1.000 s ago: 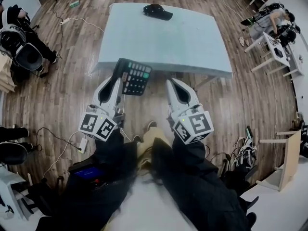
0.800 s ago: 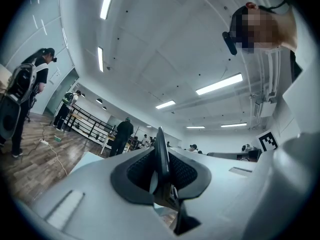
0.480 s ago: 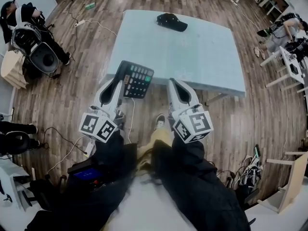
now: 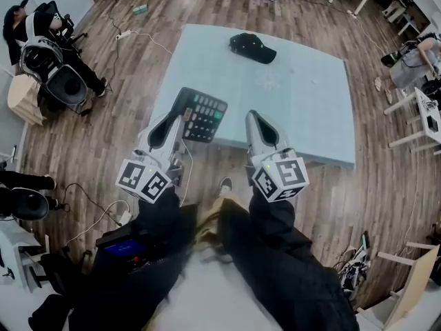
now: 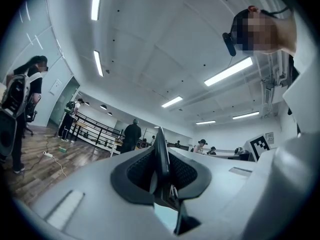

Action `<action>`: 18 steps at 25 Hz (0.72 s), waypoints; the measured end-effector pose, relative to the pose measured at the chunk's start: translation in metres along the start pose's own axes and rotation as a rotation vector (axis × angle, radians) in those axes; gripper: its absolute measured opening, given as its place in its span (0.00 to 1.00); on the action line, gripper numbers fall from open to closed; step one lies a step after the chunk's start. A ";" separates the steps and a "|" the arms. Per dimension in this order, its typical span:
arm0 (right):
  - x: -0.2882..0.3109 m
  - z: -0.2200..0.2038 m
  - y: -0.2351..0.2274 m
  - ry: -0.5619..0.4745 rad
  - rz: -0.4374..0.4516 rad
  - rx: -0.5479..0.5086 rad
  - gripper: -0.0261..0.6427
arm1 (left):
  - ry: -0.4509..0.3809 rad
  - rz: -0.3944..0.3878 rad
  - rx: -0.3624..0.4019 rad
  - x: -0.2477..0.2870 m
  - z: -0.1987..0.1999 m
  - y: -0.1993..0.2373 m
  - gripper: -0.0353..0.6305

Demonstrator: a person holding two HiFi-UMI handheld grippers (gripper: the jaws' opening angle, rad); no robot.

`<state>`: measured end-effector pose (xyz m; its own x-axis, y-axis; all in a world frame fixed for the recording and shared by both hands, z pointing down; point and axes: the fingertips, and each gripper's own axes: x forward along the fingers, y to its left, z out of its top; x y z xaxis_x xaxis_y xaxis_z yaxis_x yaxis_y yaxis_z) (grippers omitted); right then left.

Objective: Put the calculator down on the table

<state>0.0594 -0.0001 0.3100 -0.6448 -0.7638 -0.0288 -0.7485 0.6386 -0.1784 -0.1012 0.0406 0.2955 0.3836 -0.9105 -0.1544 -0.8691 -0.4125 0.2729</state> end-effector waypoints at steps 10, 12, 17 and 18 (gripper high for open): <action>0.042 0.005 -0.100 0.032 -0.047 0.026 0.04 | 0.016 -0.014 -0.005 0.105 -0.021 0.008 0.15; 0.047 0.006 -0.117 0.039 -0.053 0.031 0.04 | 0.031 -0.011 -0.011 0.122 -0.023 0.004 0.15; 0.061 -0.002 -0.141 0.061 -0.067 0.050 0.04 | 0.062 0.011 -0.030 0.147 -0.039 0.015 0.15; 0.063 -0.005 -0.143 0.067 -0.071 0.056 0.04 | 0.071 0.016 -0.033 0.150 -0.041 0.017 0.15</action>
<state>0.1255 -0.1392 0.3385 -0.6008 -0.7977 0.0517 -0.7842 0.5755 -0.2321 -0.0456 -0.1046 0.3159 0.3917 -0.9164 -0.0821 -0.8652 -0.3973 0.3059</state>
